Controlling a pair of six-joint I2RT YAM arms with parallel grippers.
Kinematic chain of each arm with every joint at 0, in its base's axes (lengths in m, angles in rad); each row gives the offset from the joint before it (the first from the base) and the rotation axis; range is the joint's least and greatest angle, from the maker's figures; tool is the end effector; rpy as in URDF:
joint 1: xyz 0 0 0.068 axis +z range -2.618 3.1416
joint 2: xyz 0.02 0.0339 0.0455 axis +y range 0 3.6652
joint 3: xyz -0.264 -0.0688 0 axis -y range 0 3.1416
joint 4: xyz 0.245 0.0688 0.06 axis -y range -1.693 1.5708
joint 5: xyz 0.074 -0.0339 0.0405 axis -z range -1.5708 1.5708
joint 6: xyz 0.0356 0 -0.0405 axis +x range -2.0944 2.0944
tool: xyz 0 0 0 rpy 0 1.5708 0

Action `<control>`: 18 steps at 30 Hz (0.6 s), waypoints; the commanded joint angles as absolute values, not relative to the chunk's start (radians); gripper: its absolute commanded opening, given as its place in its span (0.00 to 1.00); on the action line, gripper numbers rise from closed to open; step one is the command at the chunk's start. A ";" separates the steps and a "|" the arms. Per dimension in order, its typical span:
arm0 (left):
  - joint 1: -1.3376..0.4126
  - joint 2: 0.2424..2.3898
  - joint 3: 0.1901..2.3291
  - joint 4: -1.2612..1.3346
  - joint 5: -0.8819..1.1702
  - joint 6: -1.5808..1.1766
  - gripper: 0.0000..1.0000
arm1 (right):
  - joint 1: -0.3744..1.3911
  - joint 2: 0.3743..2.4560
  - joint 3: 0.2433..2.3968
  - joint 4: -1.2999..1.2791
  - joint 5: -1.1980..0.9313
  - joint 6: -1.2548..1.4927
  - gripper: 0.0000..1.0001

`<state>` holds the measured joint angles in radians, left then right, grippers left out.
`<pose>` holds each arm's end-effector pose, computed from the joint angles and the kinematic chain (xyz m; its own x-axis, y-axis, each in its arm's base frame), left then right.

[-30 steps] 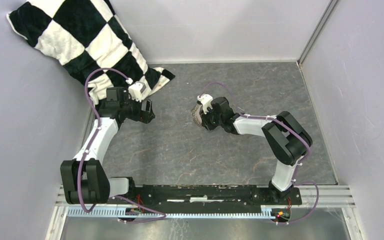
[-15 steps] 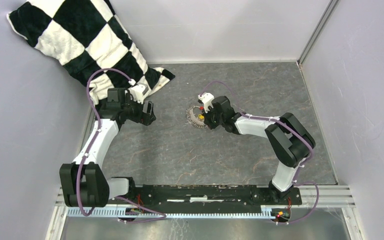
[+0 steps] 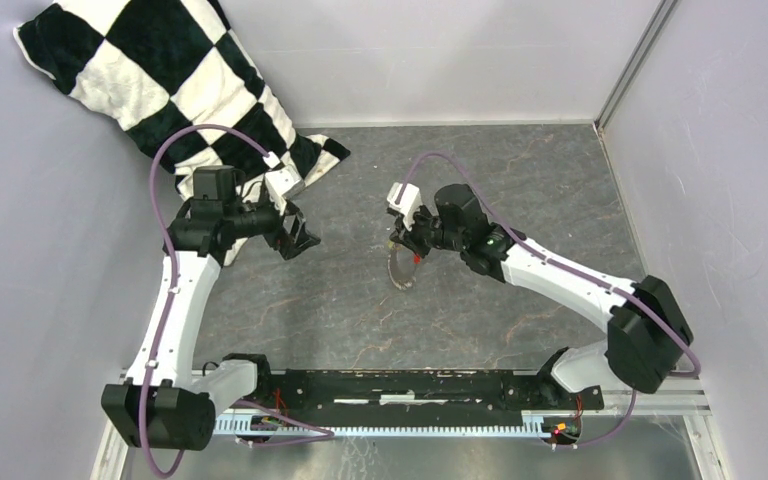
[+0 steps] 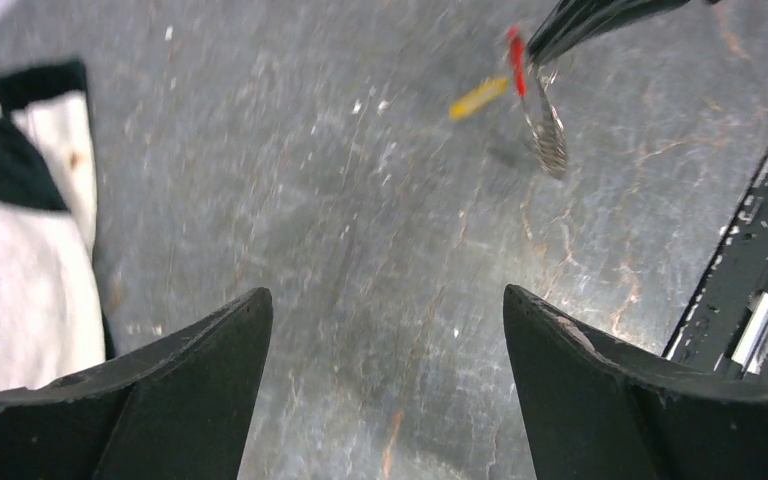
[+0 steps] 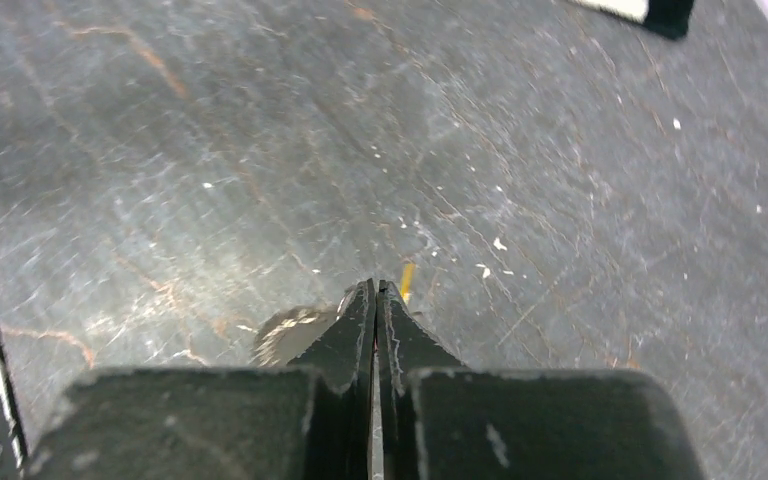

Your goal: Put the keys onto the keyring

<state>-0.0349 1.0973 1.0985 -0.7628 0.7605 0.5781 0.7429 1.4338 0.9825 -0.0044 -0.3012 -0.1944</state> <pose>0.2158 -0.0321 0.3399 -0.2914 0.4063 -0.8660 0.8156 0.5787 -0.0029 0.2341 0.2293 0.2746 -0.1553 -0.3931 -0.9063 -0.8889 0.4558 -0.0454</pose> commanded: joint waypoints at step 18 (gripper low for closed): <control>-0.345 1.102 1.159 -0.810 0.941 0.458 0.63 | 0.824 1.206 0.951 0.226 -0.589 -0.159 0.00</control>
<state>-0.3313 1.0904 1.1324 -0.8101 0.8818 0.5430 0.8165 1.2343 0.9463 0.0845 -0.5156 -0.2321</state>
